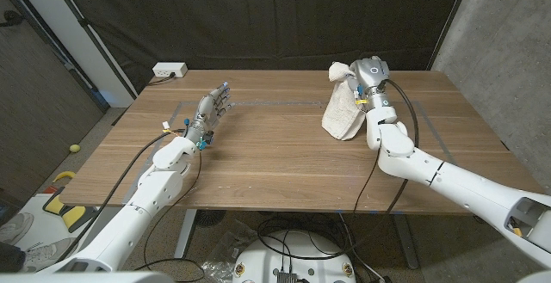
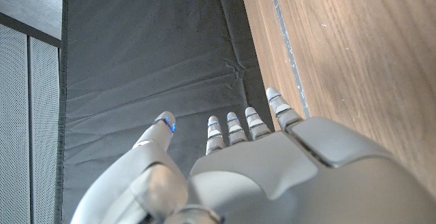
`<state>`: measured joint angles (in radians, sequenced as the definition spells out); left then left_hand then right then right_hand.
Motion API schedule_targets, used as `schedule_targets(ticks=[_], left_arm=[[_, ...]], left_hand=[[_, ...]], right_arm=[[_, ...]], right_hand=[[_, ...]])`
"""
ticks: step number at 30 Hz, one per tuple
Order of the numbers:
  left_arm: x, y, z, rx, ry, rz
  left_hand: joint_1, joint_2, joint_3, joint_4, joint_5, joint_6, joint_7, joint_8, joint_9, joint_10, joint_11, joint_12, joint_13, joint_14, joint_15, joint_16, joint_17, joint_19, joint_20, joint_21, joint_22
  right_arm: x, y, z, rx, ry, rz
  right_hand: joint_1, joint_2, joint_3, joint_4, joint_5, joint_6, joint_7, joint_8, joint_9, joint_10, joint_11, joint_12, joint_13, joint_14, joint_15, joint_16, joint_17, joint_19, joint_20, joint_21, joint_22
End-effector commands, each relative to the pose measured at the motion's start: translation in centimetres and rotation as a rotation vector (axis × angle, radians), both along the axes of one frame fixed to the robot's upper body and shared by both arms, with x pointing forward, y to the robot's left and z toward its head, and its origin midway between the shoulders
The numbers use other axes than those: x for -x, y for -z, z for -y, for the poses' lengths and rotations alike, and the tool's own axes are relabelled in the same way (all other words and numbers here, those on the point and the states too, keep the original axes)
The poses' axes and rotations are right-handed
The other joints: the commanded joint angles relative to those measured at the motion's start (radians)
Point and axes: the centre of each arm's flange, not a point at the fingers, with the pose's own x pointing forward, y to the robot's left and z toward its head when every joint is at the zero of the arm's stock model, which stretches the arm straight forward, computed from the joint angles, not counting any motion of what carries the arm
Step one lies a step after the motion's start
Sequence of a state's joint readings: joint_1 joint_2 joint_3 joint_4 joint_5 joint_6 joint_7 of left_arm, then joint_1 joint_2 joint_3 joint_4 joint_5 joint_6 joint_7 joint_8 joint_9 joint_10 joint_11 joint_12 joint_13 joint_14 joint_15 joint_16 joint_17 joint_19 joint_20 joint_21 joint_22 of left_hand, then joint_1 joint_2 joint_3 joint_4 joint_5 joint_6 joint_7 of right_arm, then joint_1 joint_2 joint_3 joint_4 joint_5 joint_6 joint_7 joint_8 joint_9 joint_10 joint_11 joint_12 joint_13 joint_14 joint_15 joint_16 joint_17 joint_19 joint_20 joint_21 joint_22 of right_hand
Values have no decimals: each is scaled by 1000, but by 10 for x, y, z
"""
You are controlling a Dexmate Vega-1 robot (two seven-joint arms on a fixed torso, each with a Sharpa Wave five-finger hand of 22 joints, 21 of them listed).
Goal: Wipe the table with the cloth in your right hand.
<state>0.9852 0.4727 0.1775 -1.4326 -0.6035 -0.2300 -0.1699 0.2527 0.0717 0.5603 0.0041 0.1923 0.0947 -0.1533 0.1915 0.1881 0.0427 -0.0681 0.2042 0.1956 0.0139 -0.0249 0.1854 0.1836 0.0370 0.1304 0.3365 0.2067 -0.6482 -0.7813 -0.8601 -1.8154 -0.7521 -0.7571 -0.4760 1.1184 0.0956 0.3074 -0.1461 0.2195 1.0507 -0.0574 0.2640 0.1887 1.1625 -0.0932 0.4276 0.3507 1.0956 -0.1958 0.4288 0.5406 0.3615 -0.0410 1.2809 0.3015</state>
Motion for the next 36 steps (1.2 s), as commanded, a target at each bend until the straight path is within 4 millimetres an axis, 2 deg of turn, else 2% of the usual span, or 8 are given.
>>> schedule_targets(ticks=[1,10,20,36], left_arm=[[-1,-4,-4,-11,10,10],[-3,-5,-5,-23,21,8],[-7,-8,-5,-38,42,9],[-7,-6,-11,-50,57,3]], left_hand=[[0,-7,-1,-1,6,-6,-2,5,2,1,1,4,0,-5,-3,5,2,-1,2,-2,3],[0,-6,-1,-2,6,-5,-3,5,2,0,2,3,0,-4,-4,5,2,1,2,-1,3],[1,-6,-1,-2,6,-5,-2,5,2,2,2,4,0,-4,-4,5,2,0,1,-2,3],[1,-6,-2,-2,6,-5,-3,6,2,2,2,4,0,-6,-4,4,2,0,1,-1,3]], right_arm=[[43,-3,17,-21,23,18],[68,10,28,-54,73,-13],[89,30,29,-96,119,-65],[108,58,28,-172,157,-125]], right_hand=[[-2,3,-1,0,5,86,-81,0,4,3,-2,-4,4,-2,-38,-2,3,-6,-140,4,-2],[-4,0,-1,0,5,86,-84,-3,4,8,-3,-6,2,-3,-38,-5,5,-4,-138,7,-10],[-14,-1,-2,5,4,77,-89,-12,6,-1,-7,-19,-3,-9,-37,-16,6,-12,-131,9,-27],[-28,4,1,11,-3,54,-98,-24,10,-19,-16,-36,-6,-24,-38,-34,6,-26,-118,11,-53]])
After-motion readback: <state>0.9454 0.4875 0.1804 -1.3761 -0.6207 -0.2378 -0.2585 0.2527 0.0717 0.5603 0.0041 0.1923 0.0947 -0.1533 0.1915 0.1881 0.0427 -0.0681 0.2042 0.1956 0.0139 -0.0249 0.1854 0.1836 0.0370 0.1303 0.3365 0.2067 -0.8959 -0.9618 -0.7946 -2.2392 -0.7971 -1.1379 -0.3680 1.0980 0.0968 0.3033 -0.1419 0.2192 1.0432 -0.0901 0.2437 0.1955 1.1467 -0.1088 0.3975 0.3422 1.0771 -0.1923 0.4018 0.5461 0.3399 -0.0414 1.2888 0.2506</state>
